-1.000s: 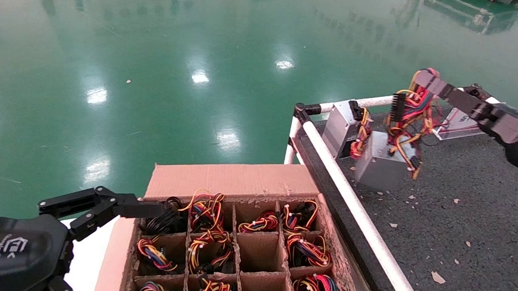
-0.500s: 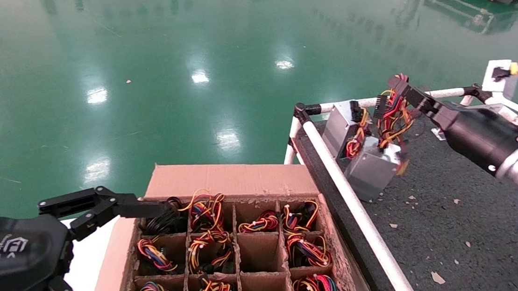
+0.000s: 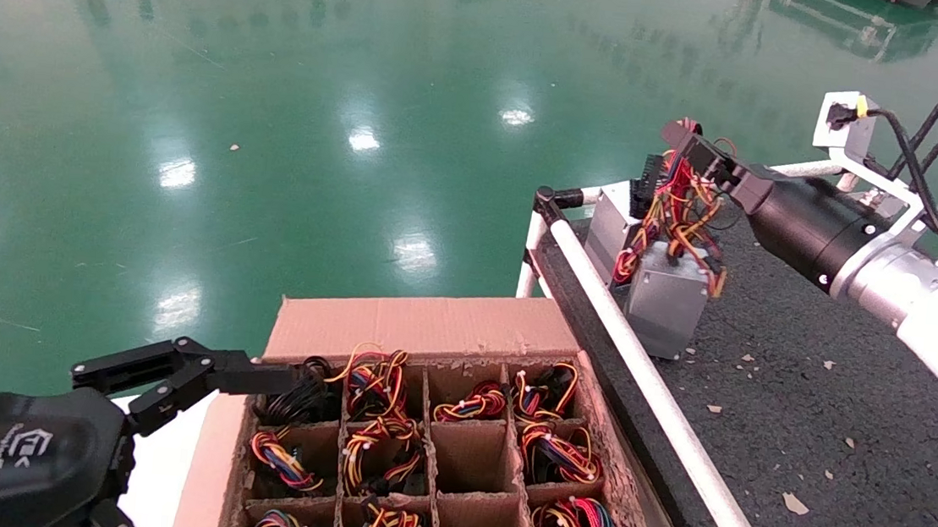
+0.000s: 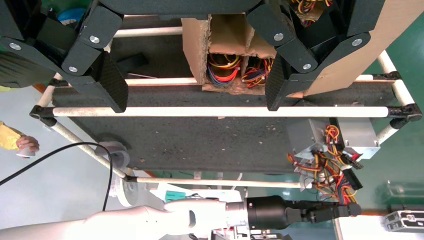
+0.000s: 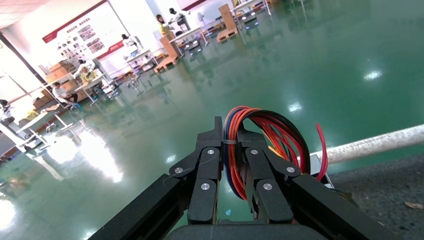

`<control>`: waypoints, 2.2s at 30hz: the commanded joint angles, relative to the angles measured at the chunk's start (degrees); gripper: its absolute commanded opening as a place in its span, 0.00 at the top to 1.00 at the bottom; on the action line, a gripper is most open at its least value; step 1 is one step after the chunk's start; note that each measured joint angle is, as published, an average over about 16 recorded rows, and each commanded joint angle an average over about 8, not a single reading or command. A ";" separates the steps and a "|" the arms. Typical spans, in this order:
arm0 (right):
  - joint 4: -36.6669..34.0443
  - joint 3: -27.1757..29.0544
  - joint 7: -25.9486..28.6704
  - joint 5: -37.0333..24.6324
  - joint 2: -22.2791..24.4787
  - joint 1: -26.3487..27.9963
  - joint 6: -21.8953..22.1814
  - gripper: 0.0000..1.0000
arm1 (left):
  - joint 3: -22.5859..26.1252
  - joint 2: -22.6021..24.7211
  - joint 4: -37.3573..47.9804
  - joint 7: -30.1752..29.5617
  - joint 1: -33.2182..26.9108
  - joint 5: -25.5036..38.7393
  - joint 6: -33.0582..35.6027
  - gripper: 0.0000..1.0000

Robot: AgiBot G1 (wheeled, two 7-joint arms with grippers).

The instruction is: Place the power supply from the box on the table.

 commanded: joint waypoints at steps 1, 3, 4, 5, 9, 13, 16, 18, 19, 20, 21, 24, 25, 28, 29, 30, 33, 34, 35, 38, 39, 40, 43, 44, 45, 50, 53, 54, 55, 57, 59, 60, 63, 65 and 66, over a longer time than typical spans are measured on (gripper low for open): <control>0.12 0.17 -0.17 0.25 -0.35 -0.14 0.12 0.97 | 0.00 0.00 0.00 0.00 0.00 0.00 0.00 0.00; 0.14 -0.06 -0.60 -0.09 -0.31 -0.39 0.33 0.88 | 0.00 0.00 0.00 0.00 0.00 0.00 0.00 0.00; 0.16 -0.19 -0.80 -0.27 -0.25 -0.49 0.41 0.76 | 0.00 0.00 0.00 0.00 0.00 0.00 0.00 0.00; 0.17 -0.29 -0.96 -0.42 -0.19 -0.58 0.47 0.63 | 0.00 0.00 0.00 0.00 0.00 0.00 0.00 0.00; 0.23 -0.63 -1.54 -0.88 -0.04 -0.79 0.80 0.16 | 0.00 0.00 0.01 0.00 0.01 0.00 -0.01 0.00; 0.24 -0.77 -1.77 -1.05 -0.03 -0.86 1.03 0.00 | -0.01 -0.01 0.01 0.00 0.01 -0.01 -0.01 0.00; 0.24 -0.80 -1.74 -1.10 0.01 -0.86 1.00 0.00 | -0.01 -0.01 0.01 0.00 0.01 -0.01 -0.01 0.00; 0.24 -0.79 -1.71 -1.10 0.02 -0.86 0.96 0.00 | -0.01 -0.01 0.01 0.00 0.01 -0.01 -0.01 0.00; 0.24 -0.78 -1.70 -1.10 0.02 -0.86 0.94 0.00 | -0.01 -0.01 0.01 0.00 0.01 -0.01 -0.01 0.00; 0.24 -0.77 -1.68 -1.09 0.03 -0.86 0.92 0.00 | -0.01 -0.01 0.01 0.00 0.01 -0.01 -0.01 0.00; 0.24 -0.76 -1.66 -1.09 0.03 -0.86 0.90 0.00 | -0.01 -0.01 0.01 0.00 0.01 -0.01 -0.01 0.00; 0.24 -0.73 -1.61 -1.06 0.04 -0.85 0.85 0.00 | -0.01 -0.01 0.01 0.00 0.01 -0.01 -0.01 0.00; 0.24 -0.72 -1.60 -1.05 0.04 -0.85 0.83 0.00 | -0.01 -0.01 0.01 0.00 0.01 -0.01 -0.01 0.00; 0.25 -0.70 -1.55 -1.01 0.05 -0.83 0.77 0.00 | -0.01 -0.01 0.01 0.00 0.01 -0.01 -0.01 0.00; 0.25 -0.70 -1.54 -1.00 0.05 -0.83 0.75 0.00 | -0.01 -0.01 0.01 0.00 0.01 -0.01 -0.01 0.00; 0.25 -0.69 -1.53 -0.99 0.06 -0.82 0.74 0.00 | -0.01 -0.01 0.01 0.00 0.01 -0.01 -0.01 0.00; 0.29 -0.68 -1.49 -0.97 0.12 -0.72 0.66 0.00 | -0.01 -0.01 0.01 0.00 0.01 -0.01 -0.01 0.00; 0.32 -0.69 -1.45 -0.99 0.18 -0.65 0.60 0.00 | -0.01 -0.01 0.01 0.00 0.01 -0.01 -0.01 0.00; 0.37 -0.71 -1.38 -1.01 0.27 -0.53 0.51 0.00 | -0.01 -0.01 0.01 0.00 0.01 -0.01 -0.01 0.00; 0.53 -0.85 -1.03 -1.21 0.67 -0.02 0.13 0.00 | -0.01 -0.01 0.02 0.00 0.01 -0.01 -0.01 0.00; 0.58 -0.91 -0.89 -1.30 0.82 0.17 -0.04 0.00 | -0.01 -0.01 0.02 0.00 0.01 -0.01 -0.01 0.00; 0.62 -0.98 -0.73 -1.39 0.99 0.36 -0.21 0.00 | -0.01 -0.01 0.02 0.00 0.01 -0.01 -0.01 0.00; 0.65 -1.28 -0.27 -1.82 1.47 0.72 -0.76 0.00 | -0.01 -0.01 0.02 0.00 0.01 -0.01 -0.01 0.00; 0.62 -1.45 -0.12 -2.06 1.63 0.78 -0.97 0.00 | -0.01 -0.01 0.02 0.00 0.01 -0.01 -0.01 0.00; 0.57 -1.64 0.05 -2.32 1.78 0.82 -1.20 0.00 | -0.01 -0.01 0.02 0.00 0.01 -0.01 -0.01 0.00; 0.04 -3.18 1.27 -4.53 2.47 1.14 -2.29 0.00 | -0.01 -0.01 0.02 0.00 0.01 -0.01 -0.01 0.00; -0.53 -4.54 2.37 -6.49 2.70 1.67 -2.57 0.00 | -0.01 -0.01 0.02 0.00 0.01 -0.01 -0.01 0.00; -0.74 -5.02 2.73 -7.18 2.76 1.89 -2.58 0.00 | -0.01 -0.01 0.02 0.00 0.01 -0.01 -0.01 0.00; -0.95 -5.48 3.06 -7.84 2.80 2.11 -2.56 0.00 | -0.01 -0.01 0.02 0.00 0.01 -0.01 -0.01 0.00; -1.38 -6.31 3.68 -9.04 2.87 2.58 -2.47 0.00 | -0.01 -0.01 0.02 0.00 0.01 -0.01 -0.01 0.00; -1.73 -6.87 4.10 -9.84 2.97 2.99 -2.37 0.00 | -0.01 -0.01 0.02 0.00 0.01 -0.01 -0.01 0.00; -1.89 -7.11 4.25 -10.17 3.03 3.19 -2.33 0.00 | -0.01 -0.01 0.02 0.00 0.01 -0.01 -0.01 0.00; -2.31 -7.60 4.53 -10.87 3.26 3.70 -2.29 0.00 | -0.01 -0.01 0.02 0.00 0.01 -0.01 -0.01 0.00; -2.56 -7.85 4.61 -11.22 3.50 4.00 -2.41 0.00 | -0.01 -0.01 0.02 0.00 0.01 -0.01 -0.01 0.00; -2.69 -7.97 4.65 -11.38 3.65 4.15 -2.52 0.00 | -0.01 -0.01 0.02 0.00 0.01 -0.01 -0.01 0.00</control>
